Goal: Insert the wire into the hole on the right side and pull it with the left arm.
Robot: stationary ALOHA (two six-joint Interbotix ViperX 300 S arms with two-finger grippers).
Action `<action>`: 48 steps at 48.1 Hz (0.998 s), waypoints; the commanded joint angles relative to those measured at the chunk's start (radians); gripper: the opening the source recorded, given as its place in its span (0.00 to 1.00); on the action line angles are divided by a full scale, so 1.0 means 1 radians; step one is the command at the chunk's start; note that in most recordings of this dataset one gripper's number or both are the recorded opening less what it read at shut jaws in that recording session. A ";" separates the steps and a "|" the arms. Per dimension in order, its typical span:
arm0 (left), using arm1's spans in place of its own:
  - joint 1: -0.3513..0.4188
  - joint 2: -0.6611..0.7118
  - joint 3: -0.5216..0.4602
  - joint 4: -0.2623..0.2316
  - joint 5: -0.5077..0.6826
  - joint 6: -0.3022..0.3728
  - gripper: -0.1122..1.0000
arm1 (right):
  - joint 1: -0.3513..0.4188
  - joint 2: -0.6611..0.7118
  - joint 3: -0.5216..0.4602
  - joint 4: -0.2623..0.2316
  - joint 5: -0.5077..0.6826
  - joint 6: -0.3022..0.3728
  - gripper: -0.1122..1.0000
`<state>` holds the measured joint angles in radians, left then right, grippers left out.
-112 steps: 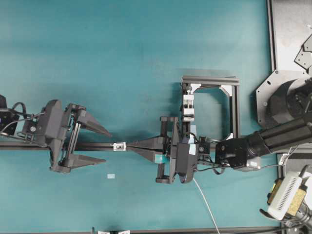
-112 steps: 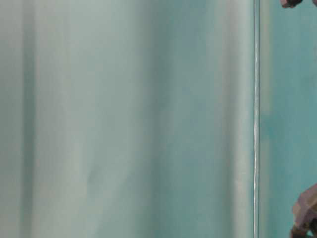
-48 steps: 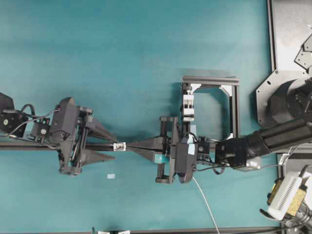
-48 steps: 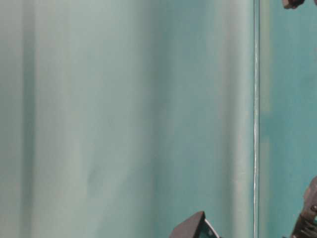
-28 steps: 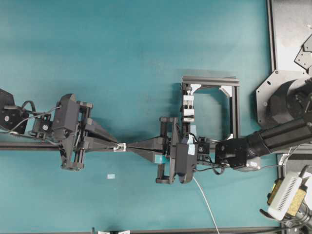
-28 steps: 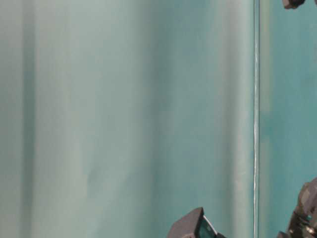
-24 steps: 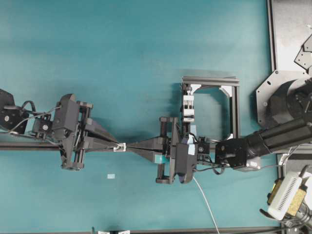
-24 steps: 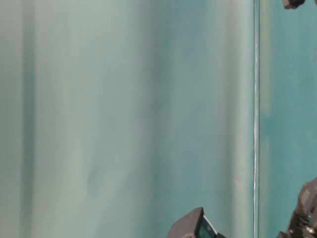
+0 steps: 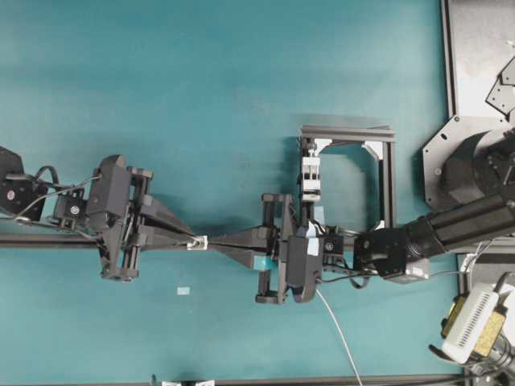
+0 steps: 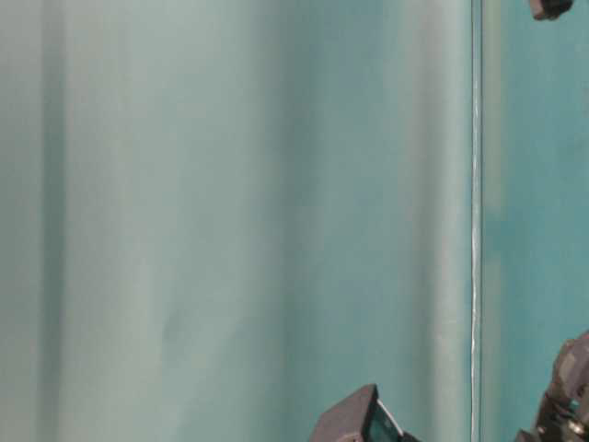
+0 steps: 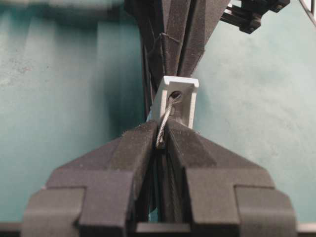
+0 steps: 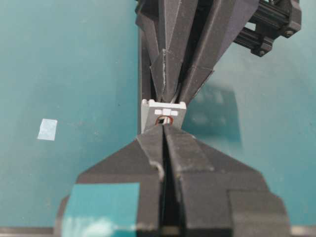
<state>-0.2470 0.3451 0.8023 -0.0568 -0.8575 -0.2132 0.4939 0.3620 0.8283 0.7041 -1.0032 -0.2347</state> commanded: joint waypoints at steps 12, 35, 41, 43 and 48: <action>-0.020 -0.035 -0.014 0.006 -0.003 -0.003 0.02 | -0.028 -0.014 -0.020 0.002 0.014 -0.002 0.12; -0.021 -0.037 -0.014 0.006 0.018 -0.003 0.02 | -0.006 -0.058 -0.009 -0.002 0.028 -0.006 0.95; -0.020 -0.038 -0.012 0.006 0.018 -0.003 0.02 | -0.006 -0.058 -0.009 -0.002 0.034 -0.005 0.96; -0.020 -0.040 -0.011 0.006 0.018 -0.003 0.02 | -0.006 -0.058 -0.009 -0.002 0.037 -0.006 0.96; -0.021 -0.052 -0.006 0.006 0.020 -0.002 0.02 | -0.003 -0.058 -0.009 -0.002 0.048 -0.005 0.96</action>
<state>-0.2470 0.3375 0.8007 -0.0552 -0.8345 -0.2132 0.4863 0.3375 0.8253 0.7056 -0.9587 -0.2408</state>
